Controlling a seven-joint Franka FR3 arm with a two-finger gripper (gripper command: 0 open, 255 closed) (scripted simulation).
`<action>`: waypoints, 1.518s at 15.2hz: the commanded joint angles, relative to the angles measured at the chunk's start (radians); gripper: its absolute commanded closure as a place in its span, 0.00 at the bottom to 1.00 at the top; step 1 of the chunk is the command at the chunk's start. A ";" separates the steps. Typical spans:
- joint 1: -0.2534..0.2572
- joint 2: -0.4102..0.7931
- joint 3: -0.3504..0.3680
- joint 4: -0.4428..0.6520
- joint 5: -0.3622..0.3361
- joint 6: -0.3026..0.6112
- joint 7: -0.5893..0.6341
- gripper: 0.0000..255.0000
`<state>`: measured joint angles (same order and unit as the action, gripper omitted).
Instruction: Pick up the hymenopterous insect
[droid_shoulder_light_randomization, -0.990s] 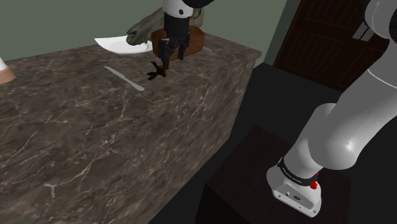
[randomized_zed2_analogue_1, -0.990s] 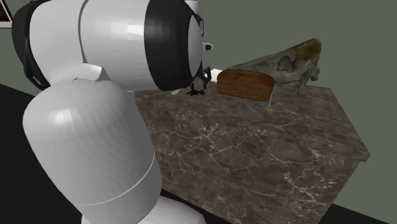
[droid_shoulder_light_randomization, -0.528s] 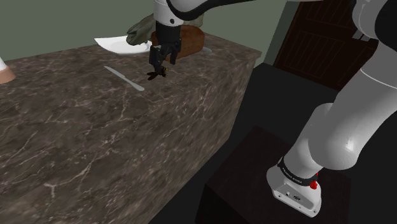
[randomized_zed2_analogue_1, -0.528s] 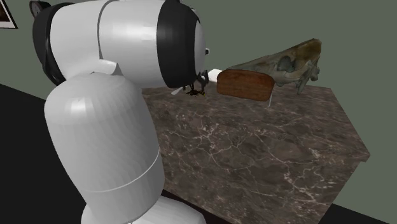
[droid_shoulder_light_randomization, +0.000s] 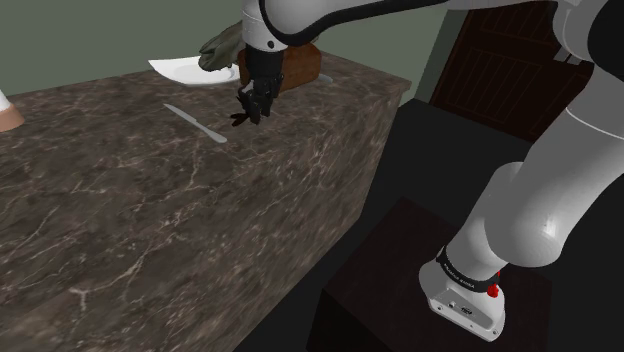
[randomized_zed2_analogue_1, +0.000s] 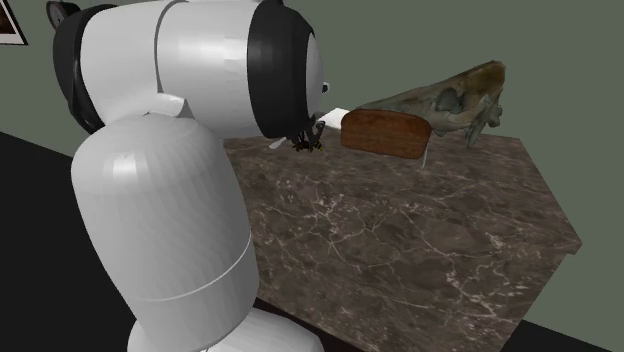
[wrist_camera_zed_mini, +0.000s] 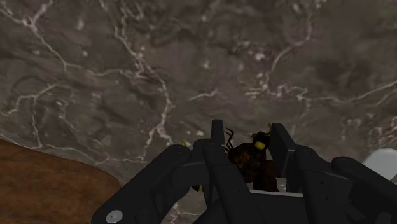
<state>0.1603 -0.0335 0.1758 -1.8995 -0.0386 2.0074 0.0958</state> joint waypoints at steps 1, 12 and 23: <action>0.000 0.000 0.000 0.000 0.000 0.000 0.000 1.00; 0.000 -0.004 0.000 0.074 0.002 -0.078 -0.003 1.00; 0.001 0.005 0.001 0.207 0.002 -0.203 -0.006 1.00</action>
